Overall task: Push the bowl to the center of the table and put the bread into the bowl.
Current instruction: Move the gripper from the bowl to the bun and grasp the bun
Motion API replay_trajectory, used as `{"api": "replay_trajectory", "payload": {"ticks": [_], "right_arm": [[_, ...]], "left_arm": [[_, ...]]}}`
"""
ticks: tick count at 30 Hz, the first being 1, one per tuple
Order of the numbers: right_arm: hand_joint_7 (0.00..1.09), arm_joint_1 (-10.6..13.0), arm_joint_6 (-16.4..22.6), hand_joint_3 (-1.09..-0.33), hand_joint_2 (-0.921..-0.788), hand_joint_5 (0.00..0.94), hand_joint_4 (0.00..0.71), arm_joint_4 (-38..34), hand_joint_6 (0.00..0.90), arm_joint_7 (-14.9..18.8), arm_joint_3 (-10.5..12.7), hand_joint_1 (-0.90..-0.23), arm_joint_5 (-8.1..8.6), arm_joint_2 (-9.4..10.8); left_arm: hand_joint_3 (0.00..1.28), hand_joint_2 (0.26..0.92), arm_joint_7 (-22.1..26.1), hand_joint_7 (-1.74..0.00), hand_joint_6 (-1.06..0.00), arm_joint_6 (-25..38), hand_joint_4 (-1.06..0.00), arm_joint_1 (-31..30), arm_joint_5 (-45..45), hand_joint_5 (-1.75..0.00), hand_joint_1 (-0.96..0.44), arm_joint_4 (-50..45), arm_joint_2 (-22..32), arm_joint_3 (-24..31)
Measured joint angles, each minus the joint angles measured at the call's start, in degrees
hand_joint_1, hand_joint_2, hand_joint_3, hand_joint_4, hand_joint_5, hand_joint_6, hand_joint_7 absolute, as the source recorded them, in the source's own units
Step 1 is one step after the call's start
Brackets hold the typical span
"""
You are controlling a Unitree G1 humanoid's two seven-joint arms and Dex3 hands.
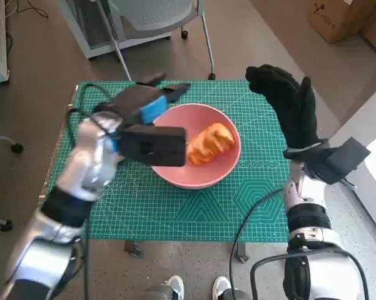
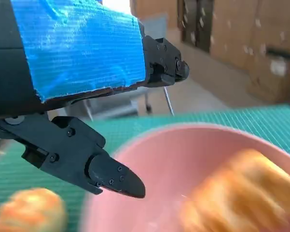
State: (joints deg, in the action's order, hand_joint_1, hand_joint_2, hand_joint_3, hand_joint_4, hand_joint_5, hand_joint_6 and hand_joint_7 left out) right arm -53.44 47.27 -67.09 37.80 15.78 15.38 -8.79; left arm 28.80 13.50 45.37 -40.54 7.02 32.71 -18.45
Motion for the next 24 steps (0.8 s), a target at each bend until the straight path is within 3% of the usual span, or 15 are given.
{"api": "replay_trajectory", "payload": {"ticks": [7, 12, 17, 24], "right_arm": [[0.01, -0.1, -1.3, -0.693, -0.921, 0.001, 0.186, 0.1, 0.323, 0.5, 0.0, -0.650, 0.14, 0.1], [0.00, -0.3, -1.6, -0.693, -0.921, 0.002, 0.189, 0.3, 0.323, 0.5, -0.2, -0.653, 0.09, 0.3], [0.00, -0.8, -1.6, -0.695, -0.921, 0.004, 0.194, 0.4, 0.324, 0.5, -0.3, -0.655, 0.04, 0.4], [0.00, -1.6, -1.8, -0.699, -0.921, 0.005, 0.198, 0.3, 0.325, 0.6, -0.3, -0.659, 0.04, 0.5]], "left_arm": [[0.00, 0.761, 4.8, -0.01, -0.24, 8.9, 0.00, -6.8, -1.8, 0.00, -0.06, -14.1, 4.7, 6.2], [0.00, 0.759, 6.8, 0.00, -0.21, 11.6, 0.00, -11.1, -2.0, 0.00, 0.12, -19.1, 6.9, 9.0], [0.01, 0.765, 8.0, 0.00, -0.20, 12.3, 0.00, -15.0, -0.7, 0.00, 0.21, -20.3, 7.8, 10.9], [0.01, 0.769, 8.4, 0.00, -0.19, 12.5, 0.00, -18.3, 1.0, 0.00, 0.23, -21.6, 7.8, 11.9]]}}
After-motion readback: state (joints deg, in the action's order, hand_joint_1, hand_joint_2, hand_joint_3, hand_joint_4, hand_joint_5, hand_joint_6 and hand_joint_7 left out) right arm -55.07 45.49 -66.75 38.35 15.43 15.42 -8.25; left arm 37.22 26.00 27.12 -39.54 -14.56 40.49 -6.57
